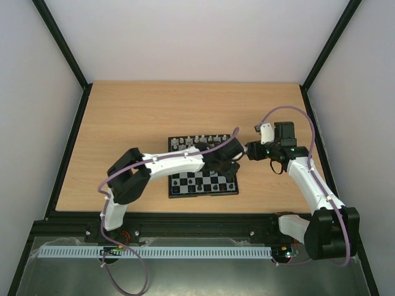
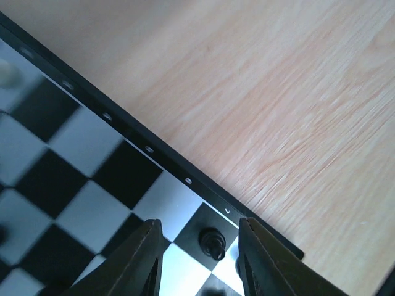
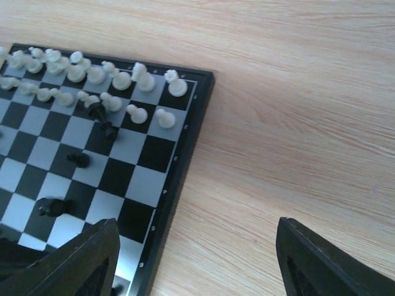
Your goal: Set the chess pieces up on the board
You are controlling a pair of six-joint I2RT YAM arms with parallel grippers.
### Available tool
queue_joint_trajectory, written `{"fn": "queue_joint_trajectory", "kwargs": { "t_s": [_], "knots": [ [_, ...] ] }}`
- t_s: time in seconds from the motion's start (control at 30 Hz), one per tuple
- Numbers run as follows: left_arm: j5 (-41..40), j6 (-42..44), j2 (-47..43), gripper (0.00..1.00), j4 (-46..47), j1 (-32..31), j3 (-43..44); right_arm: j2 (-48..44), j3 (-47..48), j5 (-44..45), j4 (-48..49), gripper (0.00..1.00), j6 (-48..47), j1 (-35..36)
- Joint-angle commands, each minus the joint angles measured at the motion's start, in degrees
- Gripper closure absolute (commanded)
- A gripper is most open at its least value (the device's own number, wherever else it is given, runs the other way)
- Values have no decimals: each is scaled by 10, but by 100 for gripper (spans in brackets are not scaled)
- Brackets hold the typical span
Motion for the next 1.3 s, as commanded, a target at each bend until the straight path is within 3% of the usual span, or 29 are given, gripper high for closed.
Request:
{"fn": "queue_joint_trajectory", "kwargs": {
  "t_s": [0.0,0.2,0.4,0.57,0.97,1.27],
  "knots": [
    [-35,4,-102,64,-27,26,13,12,13,-75,-49,28,-35,-1],
    [-63,-10,-212,63,-8,84,-106,29,42,-134,-79,37,-82,13],
    [-31,-58,-309,62,57,136,-273,76,81,-44,-80,55,-119,111],
    [-26,-80,-347,62,89,150,-347,140,113,-15,-71,62,-132,177],
    [-39,-109,-433,59,92,160,-414,291,187,43,-65,65,-131,254],
    [-83,-72,-484,53,9,164,-389,334,195,44,-40,63,-124,256]
  ]
}}
